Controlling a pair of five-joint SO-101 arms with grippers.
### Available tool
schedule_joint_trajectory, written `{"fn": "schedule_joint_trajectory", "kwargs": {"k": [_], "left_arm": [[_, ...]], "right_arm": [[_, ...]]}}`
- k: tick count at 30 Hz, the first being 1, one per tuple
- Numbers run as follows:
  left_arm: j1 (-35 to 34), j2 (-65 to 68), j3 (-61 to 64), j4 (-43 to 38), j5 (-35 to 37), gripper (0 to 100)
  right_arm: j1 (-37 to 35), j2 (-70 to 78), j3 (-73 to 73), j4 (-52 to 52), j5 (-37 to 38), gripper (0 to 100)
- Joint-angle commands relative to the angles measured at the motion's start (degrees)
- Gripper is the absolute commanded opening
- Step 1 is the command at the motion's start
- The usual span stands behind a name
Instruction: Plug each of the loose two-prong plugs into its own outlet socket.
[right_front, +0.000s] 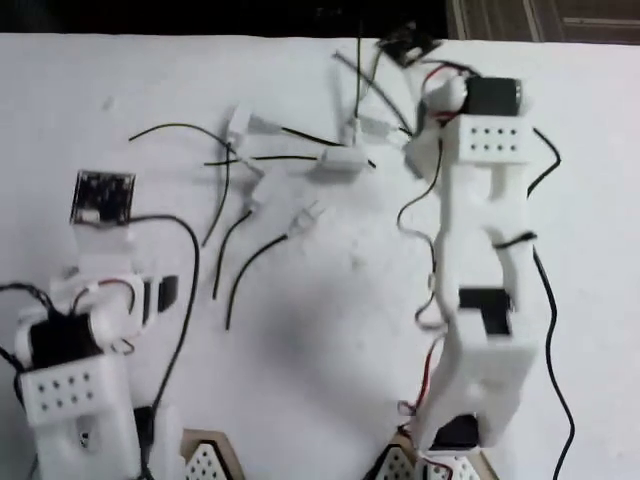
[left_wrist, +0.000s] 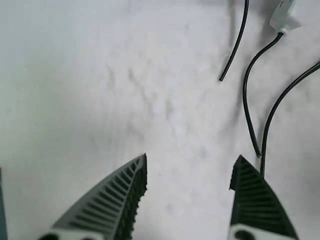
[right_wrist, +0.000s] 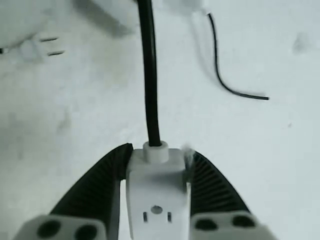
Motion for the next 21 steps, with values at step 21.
{"fn": "schedule_joint_trajectory", "kwargs": {"k": [21], "left_arm": [[-4.35,-28.18,22.33,-3.34,2.20,28]], "right_arm": [[-37.76,-44.44,38.33,-2.07,-20.13,33.0]]}}
